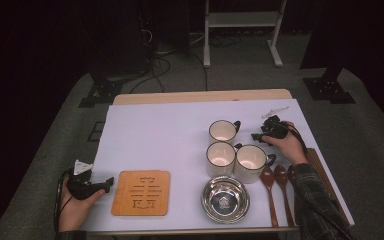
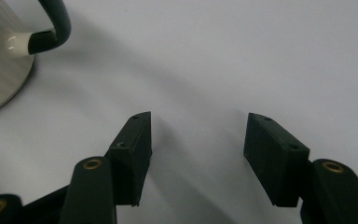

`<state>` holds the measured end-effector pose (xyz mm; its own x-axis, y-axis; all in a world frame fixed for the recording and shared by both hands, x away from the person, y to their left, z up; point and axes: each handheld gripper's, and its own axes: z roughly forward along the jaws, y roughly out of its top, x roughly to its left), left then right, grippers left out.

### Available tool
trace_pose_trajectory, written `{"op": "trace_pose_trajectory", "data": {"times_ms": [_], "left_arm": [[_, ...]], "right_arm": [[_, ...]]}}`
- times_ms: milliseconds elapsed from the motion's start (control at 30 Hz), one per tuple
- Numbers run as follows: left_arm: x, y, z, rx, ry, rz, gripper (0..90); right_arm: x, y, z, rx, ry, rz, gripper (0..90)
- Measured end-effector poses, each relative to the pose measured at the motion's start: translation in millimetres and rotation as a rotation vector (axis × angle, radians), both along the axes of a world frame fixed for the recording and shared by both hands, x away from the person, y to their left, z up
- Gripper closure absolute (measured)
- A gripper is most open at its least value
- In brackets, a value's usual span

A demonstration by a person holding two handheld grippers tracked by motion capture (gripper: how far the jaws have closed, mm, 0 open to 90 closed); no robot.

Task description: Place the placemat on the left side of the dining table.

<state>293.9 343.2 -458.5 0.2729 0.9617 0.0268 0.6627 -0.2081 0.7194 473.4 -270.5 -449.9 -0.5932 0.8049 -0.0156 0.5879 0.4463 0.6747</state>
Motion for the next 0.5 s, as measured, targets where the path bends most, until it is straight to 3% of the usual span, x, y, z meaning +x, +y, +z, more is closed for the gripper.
{"op": "trace_pose_trajectory", "data": {"times_ms": [400,500], "left_arm": [[0.1,0.2,0.2,0.0,0.004,0.0,9.5],[0.0,0.2,0.2,0.0,0.004,-0.001,9.4]], "right_arm": [[-0.6,-13.8,7.6,0.07,0.02,-0.006,49.3],[-1.4,-14.0,9.3,0.067,0.029,-0.002,50.8]]}}
